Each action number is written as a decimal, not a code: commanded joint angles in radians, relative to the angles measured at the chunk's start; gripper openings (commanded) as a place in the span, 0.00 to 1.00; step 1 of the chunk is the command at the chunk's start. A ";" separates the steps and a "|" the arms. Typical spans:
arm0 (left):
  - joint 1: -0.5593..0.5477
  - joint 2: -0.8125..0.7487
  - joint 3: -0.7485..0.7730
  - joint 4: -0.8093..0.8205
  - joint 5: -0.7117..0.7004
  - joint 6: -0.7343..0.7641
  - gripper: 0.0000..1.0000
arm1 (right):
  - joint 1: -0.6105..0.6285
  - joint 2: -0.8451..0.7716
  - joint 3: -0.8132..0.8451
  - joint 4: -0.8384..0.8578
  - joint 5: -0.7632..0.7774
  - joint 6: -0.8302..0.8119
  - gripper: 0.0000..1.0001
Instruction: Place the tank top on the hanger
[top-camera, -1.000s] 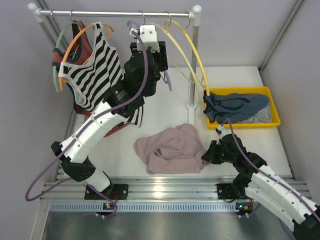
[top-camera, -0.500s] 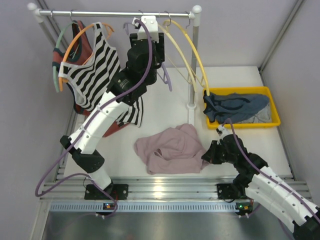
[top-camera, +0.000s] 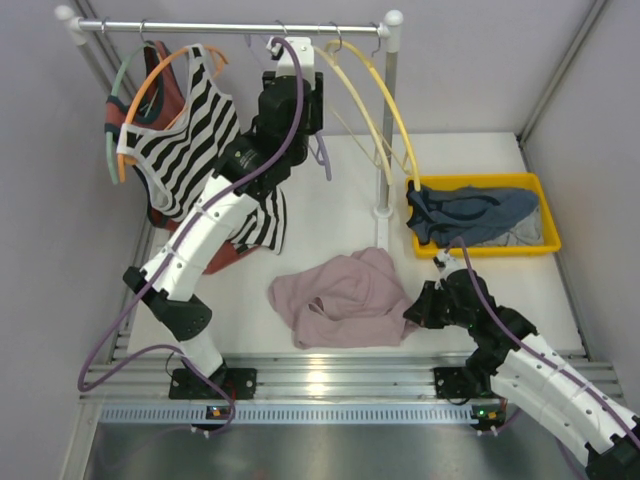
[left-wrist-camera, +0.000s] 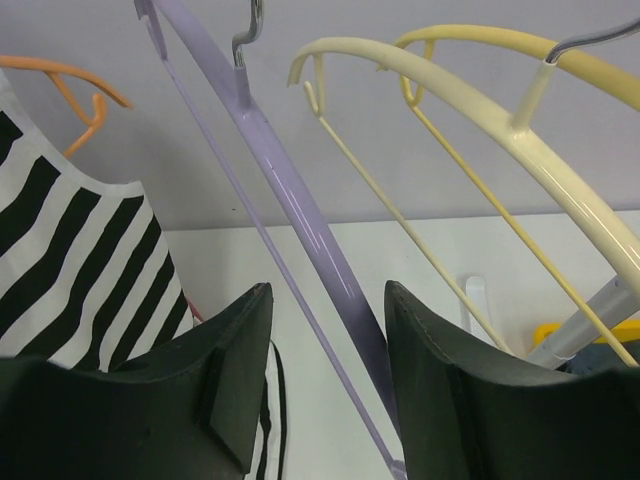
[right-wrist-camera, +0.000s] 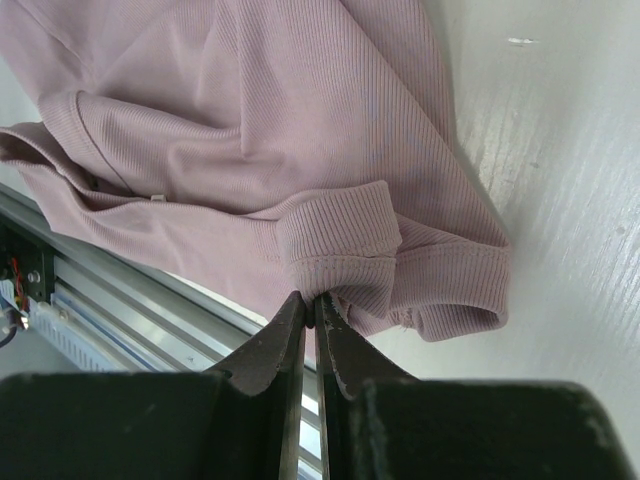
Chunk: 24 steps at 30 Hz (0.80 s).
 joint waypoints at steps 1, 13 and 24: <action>0.003 -0.028 0.020 -0.027 0.001 -0.007 0.53 | -0.008 -0.007 0.019 0.018 0.011 -0.012 0.07; 0.003 -0.119 -0.049 -0.070 -0.020 -0.002 0.45 | -0.008 0.008 -0.004 0.042 0.008 -0.015 0.07; 0.027 -0.142 -0.055 -0.085 -0.001 0.059 0.40 | -0.007 0.005 -0.010 0.053 0.005 -0.013 0.07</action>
